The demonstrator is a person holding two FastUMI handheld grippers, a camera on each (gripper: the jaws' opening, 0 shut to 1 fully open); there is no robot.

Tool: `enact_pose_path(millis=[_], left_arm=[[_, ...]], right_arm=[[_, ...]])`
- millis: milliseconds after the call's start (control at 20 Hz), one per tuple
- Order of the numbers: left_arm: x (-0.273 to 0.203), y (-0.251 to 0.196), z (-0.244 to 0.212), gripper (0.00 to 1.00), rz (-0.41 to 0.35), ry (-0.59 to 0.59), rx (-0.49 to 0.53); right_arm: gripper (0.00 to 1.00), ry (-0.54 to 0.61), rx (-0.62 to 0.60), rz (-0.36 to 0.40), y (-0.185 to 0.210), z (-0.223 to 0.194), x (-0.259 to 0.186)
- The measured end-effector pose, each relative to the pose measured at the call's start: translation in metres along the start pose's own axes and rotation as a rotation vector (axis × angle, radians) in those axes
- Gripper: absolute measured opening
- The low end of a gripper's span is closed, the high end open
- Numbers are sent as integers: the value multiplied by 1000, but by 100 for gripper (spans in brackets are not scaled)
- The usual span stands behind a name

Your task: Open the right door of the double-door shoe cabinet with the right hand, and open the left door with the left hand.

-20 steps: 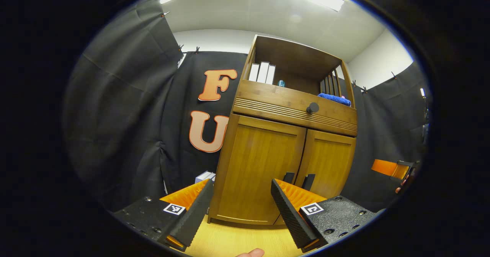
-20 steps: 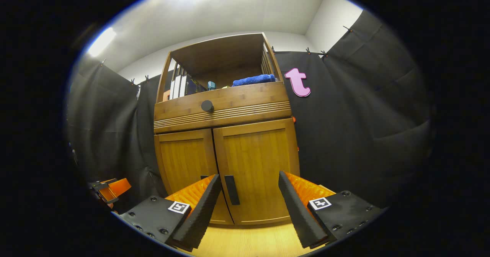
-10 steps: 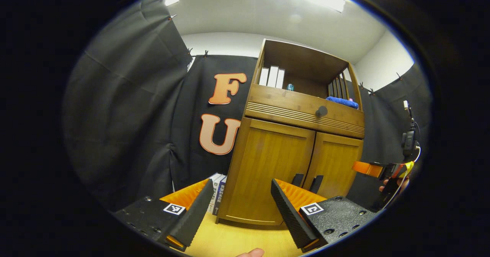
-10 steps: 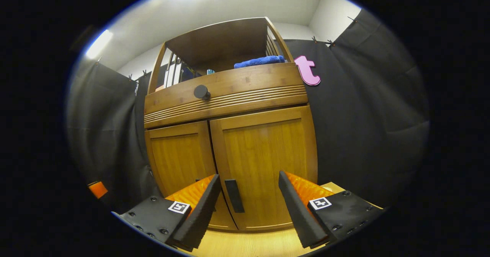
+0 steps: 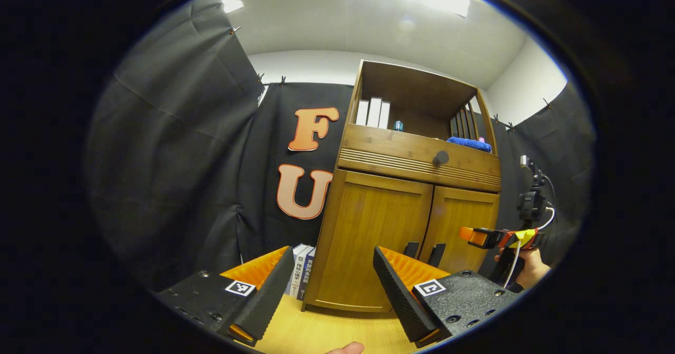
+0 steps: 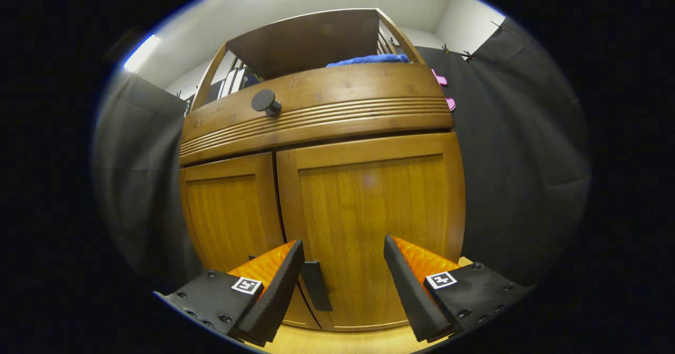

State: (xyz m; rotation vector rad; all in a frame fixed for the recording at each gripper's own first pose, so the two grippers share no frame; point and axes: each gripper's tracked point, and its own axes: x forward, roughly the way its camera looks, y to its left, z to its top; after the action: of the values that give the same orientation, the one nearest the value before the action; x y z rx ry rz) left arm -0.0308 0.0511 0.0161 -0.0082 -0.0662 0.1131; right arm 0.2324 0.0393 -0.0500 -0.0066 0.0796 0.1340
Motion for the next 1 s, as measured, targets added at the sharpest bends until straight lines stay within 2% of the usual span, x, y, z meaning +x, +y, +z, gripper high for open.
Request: enact_pose_path(millis=[50, 150, 300, 350, 400, 450, 500, 550, 600, 650, 700, 750, 800, 900, 1000], left_arm=[[0, 0, 0, 91, 1, -1, 2], [0, 0, 0, 91, 0, -4, 5], [1, 2, 0, 91, 2, -7, 8], [1, 2, 0, 91, 3, -6, 11], [1, 3, 0, 94, 5, -5, 14], [2, 4, 0, 94, 7, -4, 16], [2, 3, 0, 91, 6, -3, 16], [2, 2, 0, 94, 5, -3, 17], [4, 3, 0, 94, 6, -2, 19], [4, 3, 0, 94, 6, -2, 22], [5, 2, 1, 94, 5, -4, 24], [6, 1, 2, 91, 4, -6, 25], [5, 1, 1, 94, 4, -9, 25], [7, -1, 1, 94, -1, -8, 23], [8, -5, 0, 94, -8, -4, 27]], right_arm=[[89, 8, 1, -5, -2, -4, 6], [100, 26, 4, -18, -3, -14, 21], [100, 62, 12, -18, -7, -31, 39], [89, 62, 26, 26, -1, -29, 41], [89, 45, 35, 42, 2, -27, 48], [88, 52, 16, 10, -6, -31, 49], [91, 47, 13, 9, -8, -31, 52], [94, 48, 9, 2, -8, -29, 58], [93, 54, 2, -3, -9, -31, 61], [100, 52, -2, -2, -9, -29, 66], [92, 57, -8, -7, -11, -31, 67], [98, 51, -10, -11, -11, -29, 69], [98, 50, -14, -16, -13, -29, 68], [96, 34, 16, -14, -15, -30, 68], [88, 31, 85, -6, -17, -33, 67]])
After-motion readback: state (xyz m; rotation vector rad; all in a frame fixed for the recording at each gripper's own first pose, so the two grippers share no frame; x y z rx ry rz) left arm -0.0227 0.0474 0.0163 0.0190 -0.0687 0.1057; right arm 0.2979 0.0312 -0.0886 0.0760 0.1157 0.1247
